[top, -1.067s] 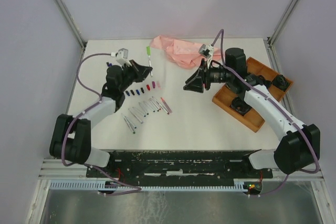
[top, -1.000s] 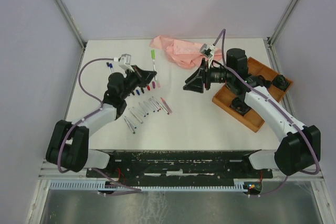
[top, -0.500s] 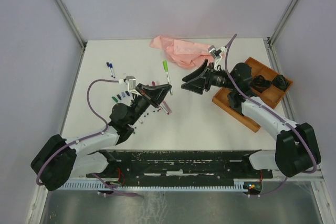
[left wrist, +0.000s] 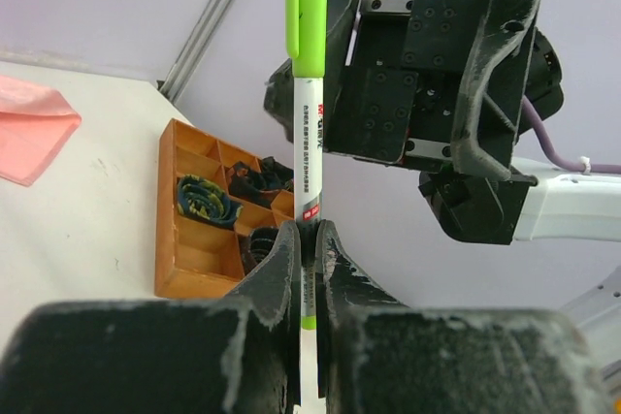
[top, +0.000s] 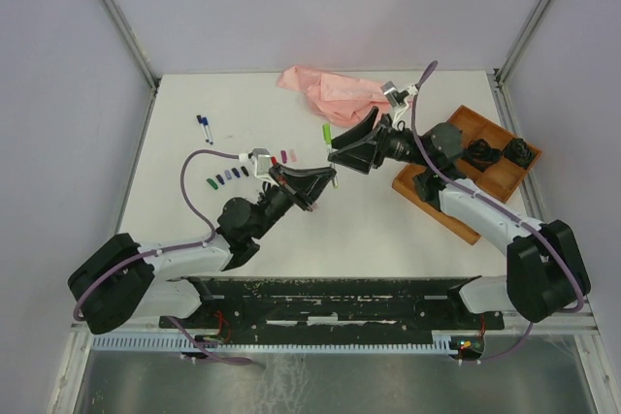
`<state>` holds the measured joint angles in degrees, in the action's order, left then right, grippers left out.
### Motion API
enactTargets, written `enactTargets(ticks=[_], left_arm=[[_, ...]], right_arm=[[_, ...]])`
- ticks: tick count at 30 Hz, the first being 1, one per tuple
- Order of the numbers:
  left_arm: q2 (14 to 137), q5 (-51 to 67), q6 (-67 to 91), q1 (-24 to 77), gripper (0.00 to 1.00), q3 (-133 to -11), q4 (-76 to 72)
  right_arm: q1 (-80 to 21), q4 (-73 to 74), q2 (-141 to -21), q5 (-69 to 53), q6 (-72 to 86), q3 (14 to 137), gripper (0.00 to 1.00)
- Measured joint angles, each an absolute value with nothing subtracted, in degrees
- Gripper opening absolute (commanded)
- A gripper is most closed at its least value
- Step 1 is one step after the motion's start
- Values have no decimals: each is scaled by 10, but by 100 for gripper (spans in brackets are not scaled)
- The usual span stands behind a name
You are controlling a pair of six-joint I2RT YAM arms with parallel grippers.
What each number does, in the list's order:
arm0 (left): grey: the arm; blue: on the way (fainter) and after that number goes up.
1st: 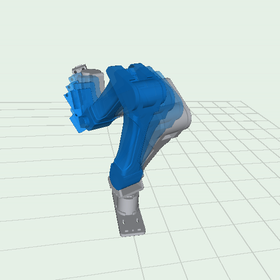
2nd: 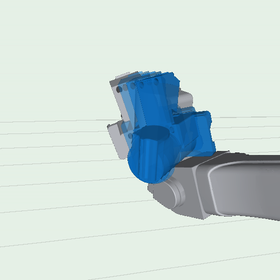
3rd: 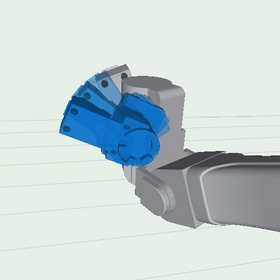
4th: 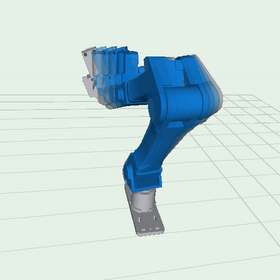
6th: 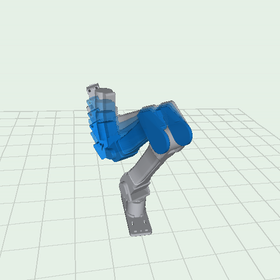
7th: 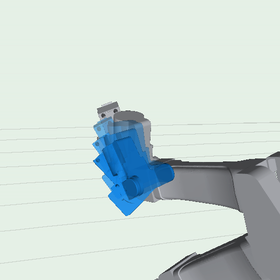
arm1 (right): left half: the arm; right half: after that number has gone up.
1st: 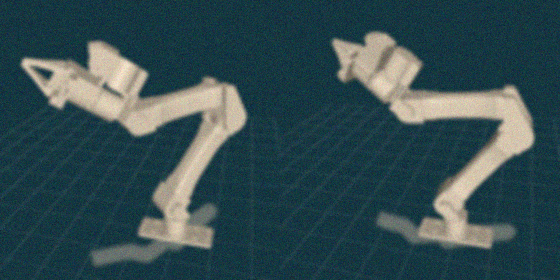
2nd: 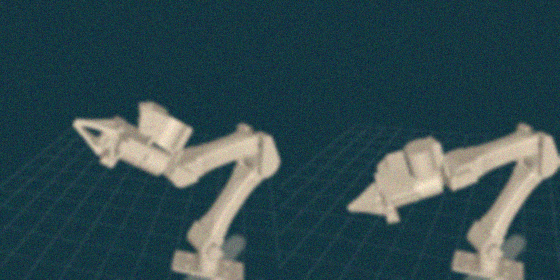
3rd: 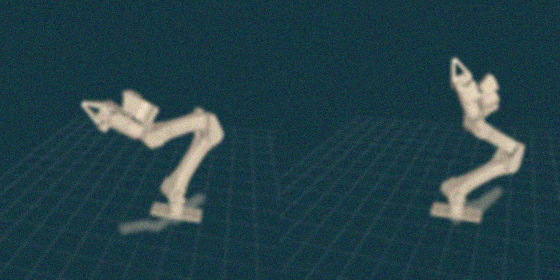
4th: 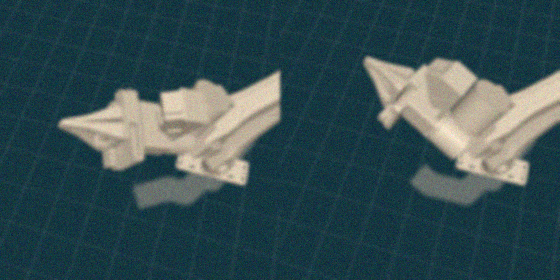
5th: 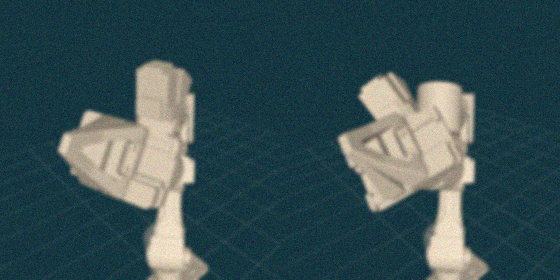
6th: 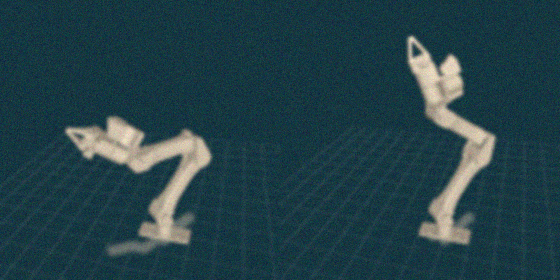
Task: Open the pen caps
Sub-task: Pick up the pen from the center of the board.
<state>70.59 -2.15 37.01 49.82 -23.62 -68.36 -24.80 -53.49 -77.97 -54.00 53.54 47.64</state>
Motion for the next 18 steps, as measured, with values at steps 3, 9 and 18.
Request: enactTargets(ticks=[3, 9, 18], left_arm=[[709, -26, 370, 505, 3, -237, -693], [709, -30, 370, 515, 3, -241, -705], [713, -32, 370, 519, 3, -241, -703]], right_arm=[[-256, -524, -781, -535, 523, 476, 68], [-276, -482, -781, -522, 485, 476, 53], [-288, -441, -788, -527, 460, 478, 13]])
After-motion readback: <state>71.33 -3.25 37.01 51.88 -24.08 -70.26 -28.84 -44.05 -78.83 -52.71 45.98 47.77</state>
